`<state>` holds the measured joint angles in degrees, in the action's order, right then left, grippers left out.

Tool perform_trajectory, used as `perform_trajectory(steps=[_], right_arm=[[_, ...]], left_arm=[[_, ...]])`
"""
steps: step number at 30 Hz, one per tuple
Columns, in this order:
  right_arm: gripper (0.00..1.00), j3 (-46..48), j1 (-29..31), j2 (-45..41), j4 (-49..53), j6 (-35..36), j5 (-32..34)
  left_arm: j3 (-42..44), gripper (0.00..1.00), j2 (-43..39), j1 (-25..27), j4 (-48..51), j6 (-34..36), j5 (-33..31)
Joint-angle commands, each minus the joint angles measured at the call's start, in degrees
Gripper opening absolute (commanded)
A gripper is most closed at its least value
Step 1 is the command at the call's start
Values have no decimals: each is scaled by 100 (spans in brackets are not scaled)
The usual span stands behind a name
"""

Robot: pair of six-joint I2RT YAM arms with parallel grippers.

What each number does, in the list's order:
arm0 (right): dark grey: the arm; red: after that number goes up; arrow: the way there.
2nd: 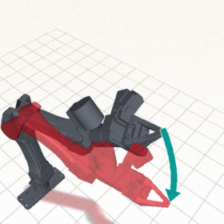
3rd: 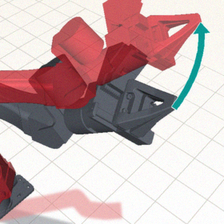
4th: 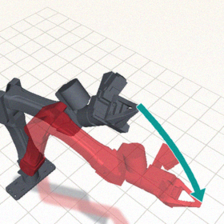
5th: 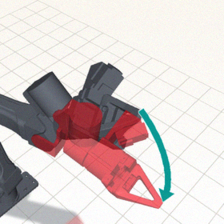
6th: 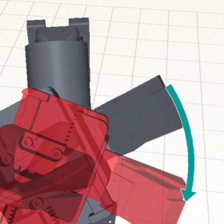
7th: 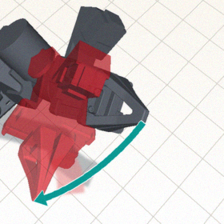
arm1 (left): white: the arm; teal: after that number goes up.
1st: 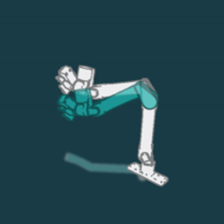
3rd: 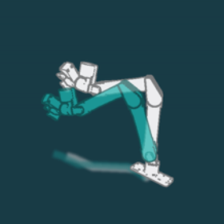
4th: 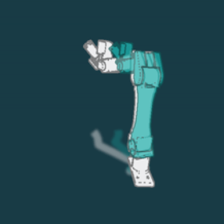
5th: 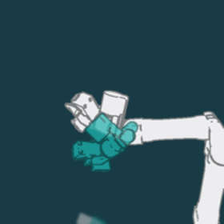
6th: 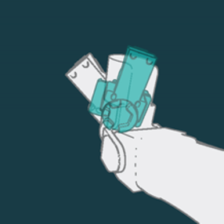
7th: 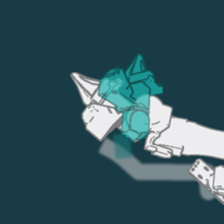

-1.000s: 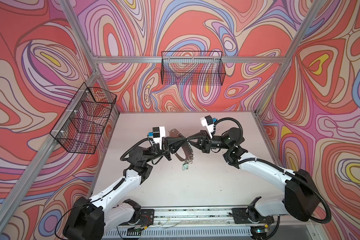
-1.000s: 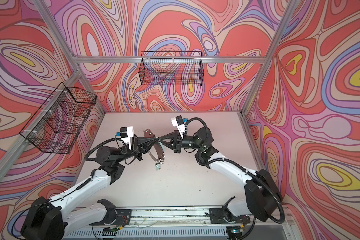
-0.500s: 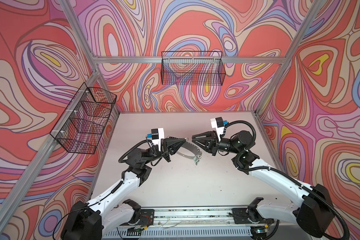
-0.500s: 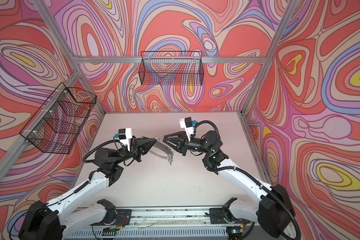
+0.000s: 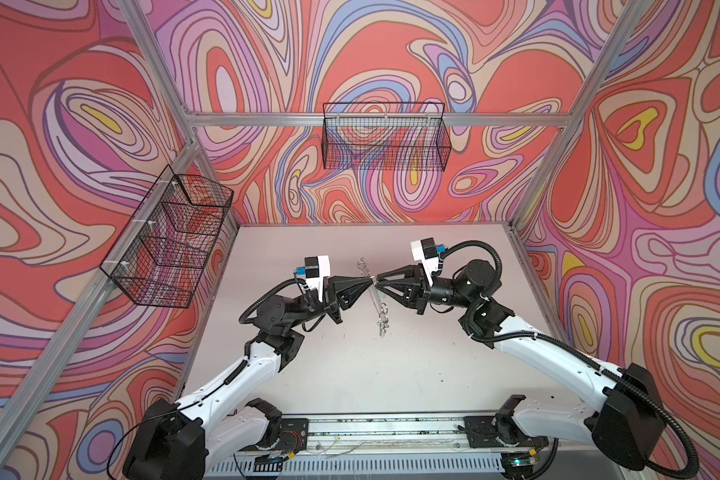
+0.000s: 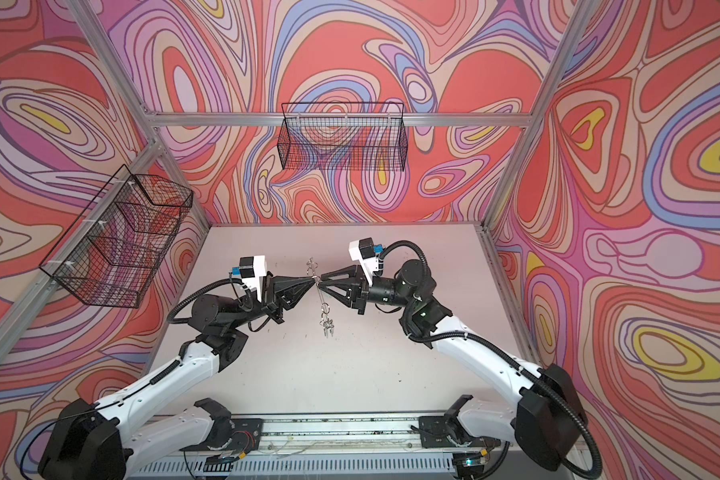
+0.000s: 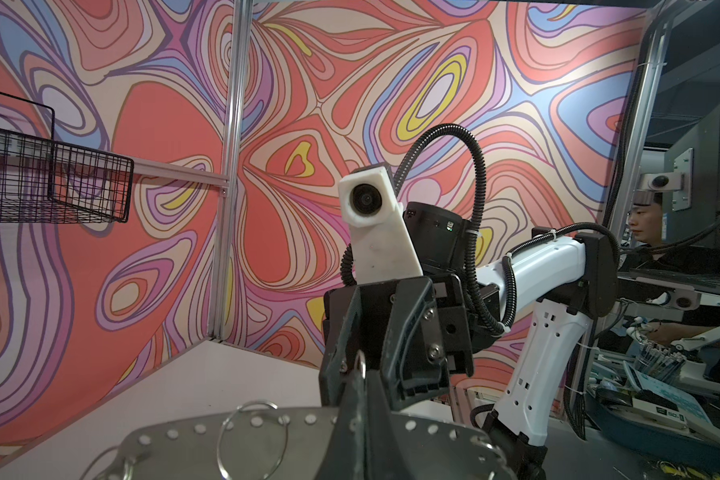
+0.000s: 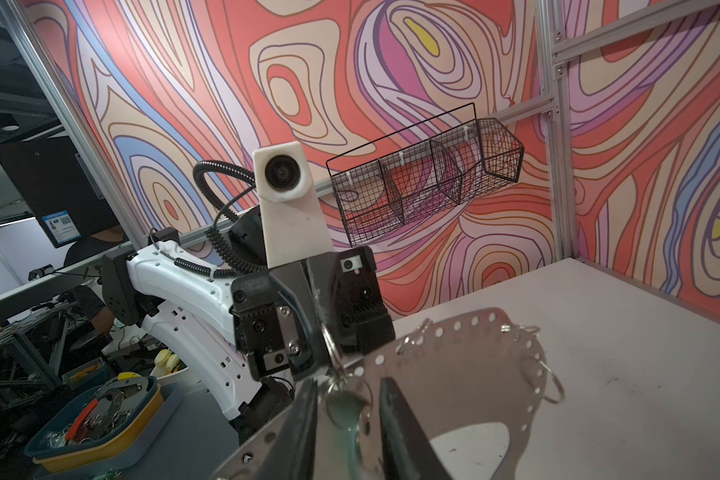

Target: Put the keys on the keyring

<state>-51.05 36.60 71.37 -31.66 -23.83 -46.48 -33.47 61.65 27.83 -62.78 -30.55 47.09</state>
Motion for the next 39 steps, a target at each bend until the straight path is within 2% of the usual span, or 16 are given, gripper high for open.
perform_trajectory(steps=[1, 4, 6, 12, 17, 19, 26, 34, 39], right_arm=[[26, -226, 58, 95, 91, 150, 80], [26, -268, 90, 119, 76, 155, 86], [22, -291, 100, 126, 70, 176, 82], [0, -292, 121, 118, 135, 228, 79], [0, -285, 121, 21, 463, 485, 157], [0, -296, 120, -25, 670, 593, 174], [0, -688, 94, -117, 2410, 1695, 257], [0, -1510, 92, 187, 4675, 3076, 382], [0, -1817, 84, 291, 5395, 3474, 568]], left_arm=[[-124, 0, 12, 38, -338, -125, 85], [-150, 0, 58, 47, -348, -162, 122], [-155, 0, 90, 55, -369, -196, 133], [-168, 0, 80, 67, -326, -192, 142], [-194, 0, 27, 64, -111, -190, 125], [-235, 7, -43, 48, 195, -95, 131], [-512, 10, -588, -212, 2116, 685, 341], [-1424, 13, -757, -271, 5669, 2843, 562], [-1708, 13, -522, -277, 6504, 3362, 688]])
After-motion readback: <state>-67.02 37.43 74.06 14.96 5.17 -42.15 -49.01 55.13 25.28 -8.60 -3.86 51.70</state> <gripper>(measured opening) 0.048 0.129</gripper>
